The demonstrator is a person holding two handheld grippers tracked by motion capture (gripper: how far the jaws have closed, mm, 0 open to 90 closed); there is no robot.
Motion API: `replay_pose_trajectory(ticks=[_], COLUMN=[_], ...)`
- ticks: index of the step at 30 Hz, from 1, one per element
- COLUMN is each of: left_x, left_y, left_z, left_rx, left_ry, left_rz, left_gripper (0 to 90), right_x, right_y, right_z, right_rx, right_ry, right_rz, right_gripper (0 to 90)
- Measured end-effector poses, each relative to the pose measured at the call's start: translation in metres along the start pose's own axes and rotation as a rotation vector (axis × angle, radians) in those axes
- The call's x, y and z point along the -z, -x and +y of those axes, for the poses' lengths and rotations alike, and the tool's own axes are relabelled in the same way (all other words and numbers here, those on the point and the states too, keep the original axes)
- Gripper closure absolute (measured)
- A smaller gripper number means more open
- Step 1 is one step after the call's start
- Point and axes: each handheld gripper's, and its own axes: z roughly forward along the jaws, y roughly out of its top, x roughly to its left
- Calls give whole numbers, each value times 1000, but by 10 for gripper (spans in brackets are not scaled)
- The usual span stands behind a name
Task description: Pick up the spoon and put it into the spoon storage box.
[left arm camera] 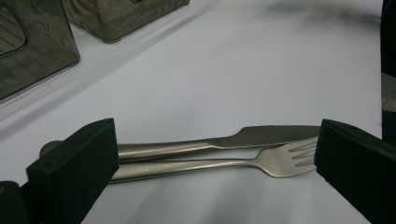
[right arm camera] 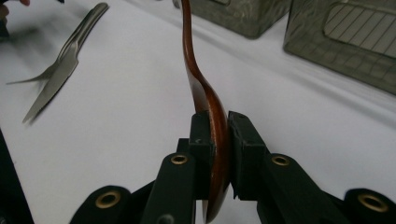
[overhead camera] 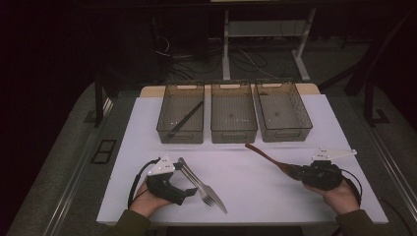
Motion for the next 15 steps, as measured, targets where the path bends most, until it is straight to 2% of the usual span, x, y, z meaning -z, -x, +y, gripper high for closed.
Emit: replay_pose_trajectory(ticks=[9,15], left_x=[-1,0], left_y=[0,0], left_z=[0,1], left_rx=[13,17], left_ry=[5,17], left_rz=[-1,3], left_gripper=[0,0], right_x=[5,6], right_y=[6,7], right_z=[12,22], right_rx=[-33,-38], right_ry=[44,79], right_rz=[-29,-50], right_gripper=[794,795])
